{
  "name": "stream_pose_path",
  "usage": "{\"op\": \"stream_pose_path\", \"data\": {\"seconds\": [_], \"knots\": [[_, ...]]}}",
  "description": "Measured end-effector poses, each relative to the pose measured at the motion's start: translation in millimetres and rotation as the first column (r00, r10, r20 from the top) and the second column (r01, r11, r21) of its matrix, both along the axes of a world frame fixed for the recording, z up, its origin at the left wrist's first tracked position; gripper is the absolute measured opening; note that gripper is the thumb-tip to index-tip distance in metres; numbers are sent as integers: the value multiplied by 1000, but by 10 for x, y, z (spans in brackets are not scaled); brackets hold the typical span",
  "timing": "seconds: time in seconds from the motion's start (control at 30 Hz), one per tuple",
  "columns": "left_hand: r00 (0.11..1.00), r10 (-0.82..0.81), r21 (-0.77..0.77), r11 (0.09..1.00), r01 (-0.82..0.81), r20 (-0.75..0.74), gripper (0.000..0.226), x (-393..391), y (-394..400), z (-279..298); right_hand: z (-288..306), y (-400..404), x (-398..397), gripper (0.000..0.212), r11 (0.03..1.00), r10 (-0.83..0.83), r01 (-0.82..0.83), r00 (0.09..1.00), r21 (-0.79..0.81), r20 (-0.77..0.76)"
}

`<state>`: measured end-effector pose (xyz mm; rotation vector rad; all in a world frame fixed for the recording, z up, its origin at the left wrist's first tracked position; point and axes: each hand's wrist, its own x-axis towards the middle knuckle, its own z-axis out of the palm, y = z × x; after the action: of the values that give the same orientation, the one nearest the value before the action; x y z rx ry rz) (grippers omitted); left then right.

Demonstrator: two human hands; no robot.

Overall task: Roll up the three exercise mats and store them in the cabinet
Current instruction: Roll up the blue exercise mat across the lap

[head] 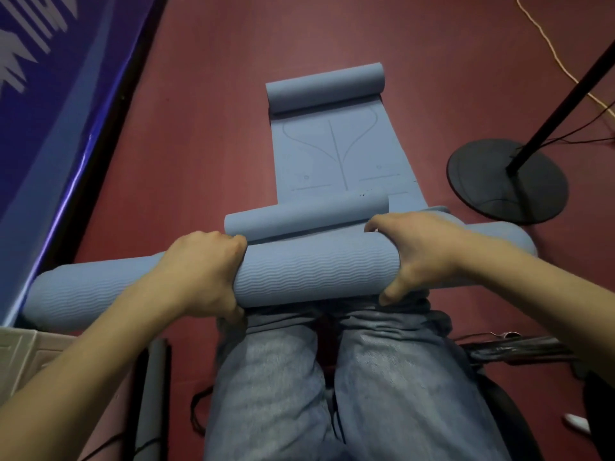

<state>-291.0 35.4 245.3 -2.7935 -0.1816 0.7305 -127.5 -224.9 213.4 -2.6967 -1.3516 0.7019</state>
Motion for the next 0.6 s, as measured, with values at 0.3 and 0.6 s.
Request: {"op": "stream_pose_path", "data": {"seconds": [0.3,0.6], "knots": [[996,82,-74,994,-79,37,79,-23,-1,-61,26,17,-11,90,999,44,-42,994,-28,99],[987,53,-23,998,-50,154,119,-135,-109,-127,46,193,253,99,993,2,-15,994,-117,-108]]}}
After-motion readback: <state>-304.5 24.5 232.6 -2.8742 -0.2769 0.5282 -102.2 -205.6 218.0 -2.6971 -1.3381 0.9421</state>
